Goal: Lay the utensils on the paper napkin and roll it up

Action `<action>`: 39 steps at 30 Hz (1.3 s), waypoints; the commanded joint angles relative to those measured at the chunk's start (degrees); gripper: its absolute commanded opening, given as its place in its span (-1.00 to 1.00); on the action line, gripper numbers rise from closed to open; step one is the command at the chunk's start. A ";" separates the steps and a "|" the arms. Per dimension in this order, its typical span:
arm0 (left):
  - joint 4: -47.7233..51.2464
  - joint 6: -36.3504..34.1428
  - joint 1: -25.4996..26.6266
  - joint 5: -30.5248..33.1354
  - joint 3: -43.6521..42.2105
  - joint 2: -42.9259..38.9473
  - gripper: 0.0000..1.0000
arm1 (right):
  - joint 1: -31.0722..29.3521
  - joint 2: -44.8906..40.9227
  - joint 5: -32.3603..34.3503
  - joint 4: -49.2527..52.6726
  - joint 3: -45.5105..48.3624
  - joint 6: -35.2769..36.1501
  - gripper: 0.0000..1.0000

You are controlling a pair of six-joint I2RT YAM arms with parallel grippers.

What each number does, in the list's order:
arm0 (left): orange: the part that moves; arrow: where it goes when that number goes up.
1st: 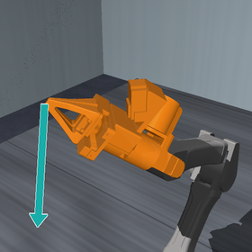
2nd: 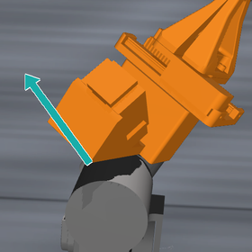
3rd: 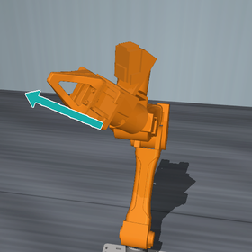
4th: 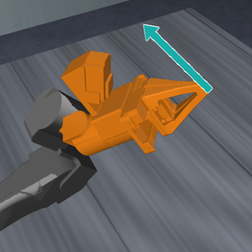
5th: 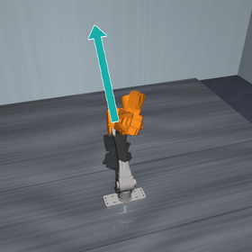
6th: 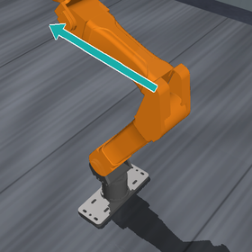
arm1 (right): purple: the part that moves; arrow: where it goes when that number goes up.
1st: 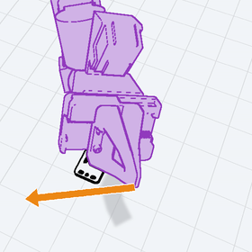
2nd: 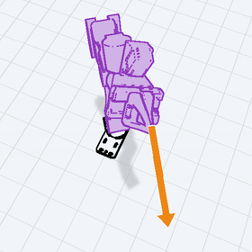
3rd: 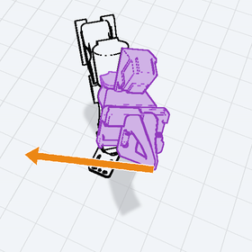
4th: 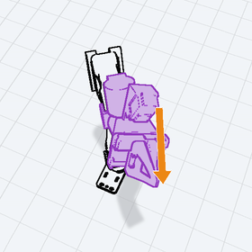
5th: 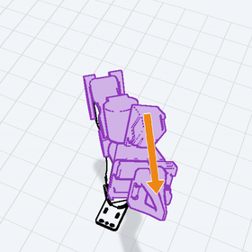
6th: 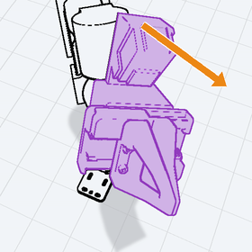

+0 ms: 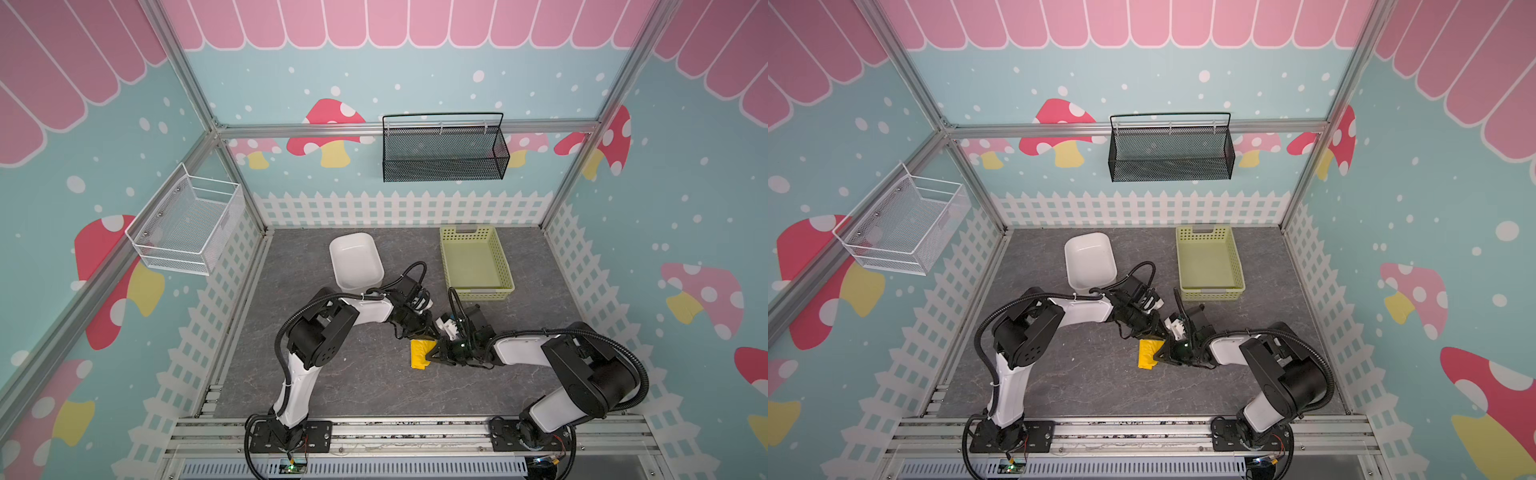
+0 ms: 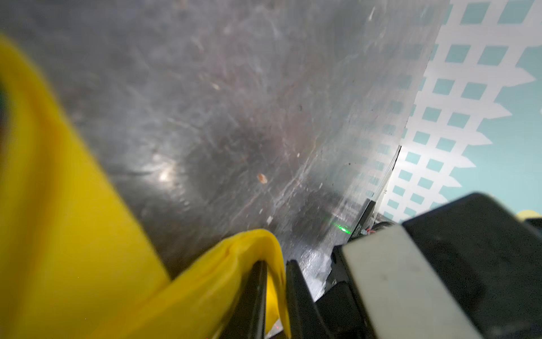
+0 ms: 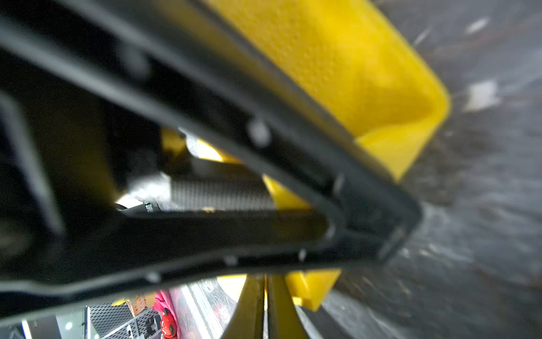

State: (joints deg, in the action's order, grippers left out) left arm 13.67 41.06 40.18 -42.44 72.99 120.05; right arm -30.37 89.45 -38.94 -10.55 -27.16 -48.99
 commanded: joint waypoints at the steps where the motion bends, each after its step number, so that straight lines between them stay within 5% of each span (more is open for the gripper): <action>1: -0.51 0.90 -1.53 5.20 -1.57 -4.32 -0.53 | -0.05 0.96 5.10 5.84 0.16 1.92 -0.82; 15: 5.84 -1.85 -4.82 10.77 -5.41 -13.87 -0.50 | -0.03 2.04 7.24 9.10 -2.05 5.18 -0.89; 25: 4.65 -0.64 -1.70 9.78 -8.35 -12.87 -0.66 | 0.27 3.91 12.28 19.18 -7.45 12.40 -0.91; 39: 4.32 -0.63 -1.57 10.96 -0.22 -7.17 -0.65 | -0.97 1.14 6.73 16.15 -3.38 8.22 -0.91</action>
State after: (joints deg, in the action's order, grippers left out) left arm 17.80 40.51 38.74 -32.93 69.17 110.56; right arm -30.44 89.69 -34.04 0.71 -33.26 -39.86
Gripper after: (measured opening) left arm 0.175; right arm 0.049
